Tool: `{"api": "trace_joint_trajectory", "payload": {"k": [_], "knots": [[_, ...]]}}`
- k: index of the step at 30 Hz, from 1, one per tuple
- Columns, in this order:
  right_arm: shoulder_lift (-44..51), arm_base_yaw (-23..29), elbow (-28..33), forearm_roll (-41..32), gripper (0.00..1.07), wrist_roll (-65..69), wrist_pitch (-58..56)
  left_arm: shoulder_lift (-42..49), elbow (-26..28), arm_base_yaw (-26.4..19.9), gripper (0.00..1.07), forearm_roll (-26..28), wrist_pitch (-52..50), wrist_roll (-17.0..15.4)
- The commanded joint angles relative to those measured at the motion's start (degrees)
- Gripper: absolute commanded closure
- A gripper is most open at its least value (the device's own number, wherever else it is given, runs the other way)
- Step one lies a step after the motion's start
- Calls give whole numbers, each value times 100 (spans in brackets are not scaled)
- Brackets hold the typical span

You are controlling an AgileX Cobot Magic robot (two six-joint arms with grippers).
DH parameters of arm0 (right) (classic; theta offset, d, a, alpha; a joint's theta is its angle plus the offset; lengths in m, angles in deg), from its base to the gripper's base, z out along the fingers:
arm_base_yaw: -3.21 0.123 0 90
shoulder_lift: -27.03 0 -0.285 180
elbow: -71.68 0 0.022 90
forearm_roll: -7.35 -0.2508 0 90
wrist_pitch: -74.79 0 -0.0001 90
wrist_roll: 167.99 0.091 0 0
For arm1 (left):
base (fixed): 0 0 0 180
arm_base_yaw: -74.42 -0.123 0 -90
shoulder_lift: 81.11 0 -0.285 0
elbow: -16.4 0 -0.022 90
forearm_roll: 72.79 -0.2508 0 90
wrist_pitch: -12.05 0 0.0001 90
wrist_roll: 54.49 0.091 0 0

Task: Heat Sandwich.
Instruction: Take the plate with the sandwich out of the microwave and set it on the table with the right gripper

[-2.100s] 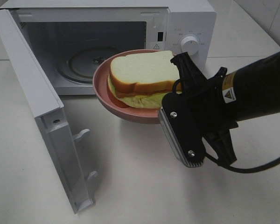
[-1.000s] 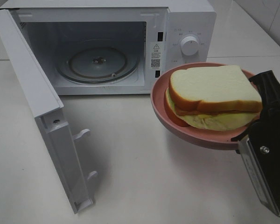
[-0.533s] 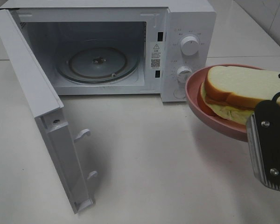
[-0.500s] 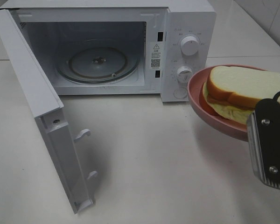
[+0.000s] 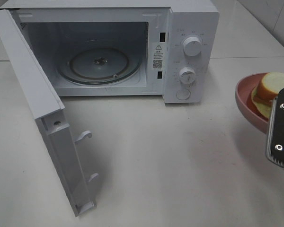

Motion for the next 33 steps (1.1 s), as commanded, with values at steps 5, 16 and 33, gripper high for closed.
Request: {"api": "trace_joint_trajectory", "payload": {"k": [5,16,33], "knots": [[29,-29,-23,435,106,1197,-218,29,-6,-23,9,0,-74,-11],[-74,-34,-23,768,106,2555,-315,29,-6,-23,9,0,-74,-11],[-2005,-52,-756,1203,106,4446,-665,29,-6,-23,9,0,-74,-11]]}}
